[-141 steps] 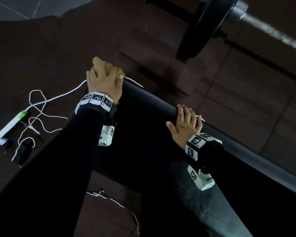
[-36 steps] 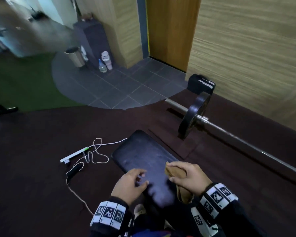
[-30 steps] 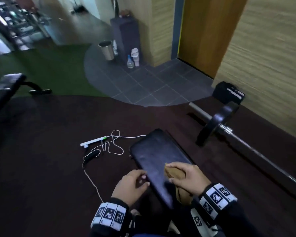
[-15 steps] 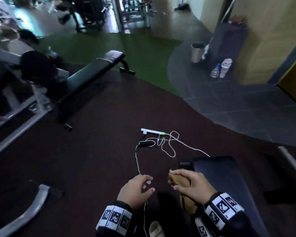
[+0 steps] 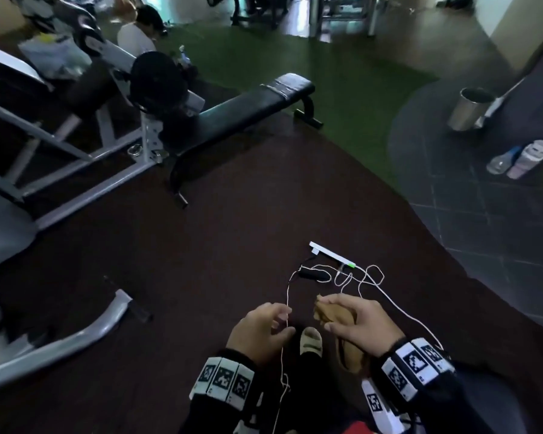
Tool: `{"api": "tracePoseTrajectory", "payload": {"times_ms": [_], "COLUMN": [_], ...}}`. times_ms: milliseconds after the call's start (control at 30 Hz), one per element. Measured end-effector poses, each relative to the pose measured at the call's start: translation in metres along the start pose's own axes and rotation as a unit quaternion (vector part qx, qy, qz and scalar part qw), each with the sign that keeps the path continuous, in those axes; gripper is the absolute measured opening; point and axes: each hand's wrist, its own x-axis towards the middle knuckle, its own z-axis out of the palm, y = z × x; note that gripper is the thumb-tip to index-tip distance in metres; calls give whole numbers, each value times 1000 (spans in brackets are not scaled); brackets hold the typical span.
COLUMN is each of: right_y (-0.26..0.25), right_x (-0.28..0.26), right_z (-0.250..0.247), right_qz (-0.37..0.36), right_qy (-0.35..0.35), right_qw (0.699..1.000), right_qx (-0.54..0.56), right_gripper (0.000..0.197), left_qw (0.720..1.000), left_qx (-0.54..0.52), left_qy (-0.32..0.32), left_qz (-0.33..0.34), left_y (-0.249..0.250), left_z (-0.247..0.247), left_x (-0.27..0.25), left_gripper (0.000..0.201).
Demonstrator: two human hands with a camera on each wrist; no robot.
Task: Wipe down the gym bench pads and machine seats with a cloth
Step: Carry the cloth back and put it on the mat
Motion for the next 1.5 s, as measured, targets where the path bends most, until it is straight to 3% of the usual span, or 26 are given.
{"api": "tracePoseTrajectory", "payload": {"times_ms": [200, 433, 567, 733, 967, 1167, 1500], "right_y": [-11, -27, -30, -36, -63, -78, -43], "right_x": [112, 218, 266, 332, 451, 516, 577], "right_z": [-42, -95, -109, -122, -147, -177, -266], "right_qz": [-30, -13, 6, 16, 25, 60, 128], "right_qy": [-12, -24, -22, 0, 51, 131, 204], "right_qw": [999, 993, 996, 997, 996, 989, 969], "right_qx": [-43, -114, -81, -70, -63, -12, 58], "right_gripper": [48, 43, 42, 44, 47, 49, 47], "left_qw": [1000, 997, 997, 997, 992, 981, 963], "left_qx": [17, 63, 55, 64, 120, 152, 166], "left_qy": [9, 22, 24, -18, -44, -87, -161], "left_qz": [-20, -35, -48, -48, 21, 78, 140], "left_y": [4, 9, 7, -5, -17, -3, 71], "left_z": [-43, -90, -112, -147, -220, -266, -263], "left_x": [97, 193, 239, 317, 454, 548, 707], "left_gripper": [30, 33, 33, 34, 36, 37, 37]}}
